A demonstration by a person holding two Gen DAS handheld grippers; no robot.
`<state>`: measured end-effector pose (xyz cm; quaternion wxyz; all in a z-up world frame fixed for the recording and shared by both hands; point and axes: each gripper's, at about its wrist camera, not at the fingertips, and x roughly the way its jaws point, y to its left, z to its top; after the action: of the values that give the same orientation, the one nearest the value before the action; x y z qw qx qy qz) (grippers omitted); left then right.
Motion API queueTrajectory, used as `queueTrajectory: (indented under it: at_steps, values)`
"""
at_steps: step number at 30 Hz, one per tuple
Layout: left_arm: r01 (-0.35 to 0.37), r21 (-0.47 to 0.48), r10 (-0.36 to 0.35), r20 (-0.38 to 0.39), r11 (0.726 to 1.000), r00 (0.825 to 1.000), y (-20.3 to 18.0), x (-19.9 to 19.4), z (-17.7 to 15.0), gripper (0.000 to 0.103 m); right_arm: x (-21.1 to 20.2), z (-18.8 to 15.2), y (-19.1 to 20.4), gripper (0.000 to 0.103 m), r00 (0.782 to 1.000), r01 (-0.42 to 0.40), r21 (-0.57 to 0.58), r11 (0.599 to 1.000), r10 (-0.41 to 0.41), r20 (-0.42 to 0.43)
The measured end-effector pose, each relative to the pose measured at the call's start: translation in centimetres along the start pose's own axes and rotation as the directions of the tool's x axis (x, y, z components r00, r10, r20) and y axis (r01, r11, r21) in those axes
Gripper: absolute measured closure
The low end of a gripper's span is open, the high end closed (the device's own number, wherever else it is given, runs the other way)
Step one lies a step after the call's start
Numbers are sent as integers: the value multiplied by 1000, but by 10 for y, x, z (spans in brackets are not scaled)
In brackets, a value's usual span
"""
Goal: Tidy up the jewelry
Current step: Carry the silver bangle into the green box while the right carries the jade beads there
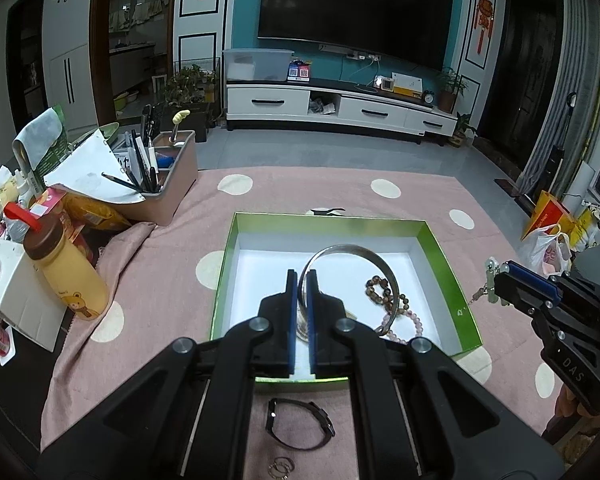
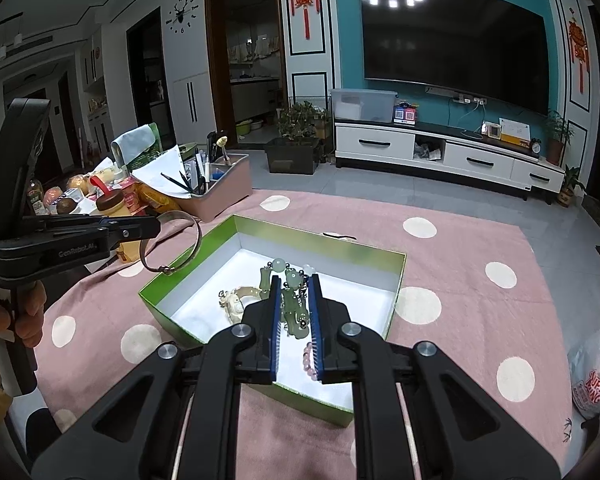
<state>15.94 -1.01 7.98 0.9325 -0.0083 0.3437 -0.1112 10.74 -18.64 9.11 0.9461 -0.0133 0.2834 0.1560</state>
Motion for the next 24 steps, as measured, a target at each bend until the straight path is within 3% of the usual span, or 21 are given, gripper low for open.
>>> queueTrajectory:
  at_steps: [24]
  values:
    - [-42, -14, 41, -70, 999, 997, 18, 57, 12, 99, 59, 11, -8, 90, 998, 18, 21, 1000, -17, -68]
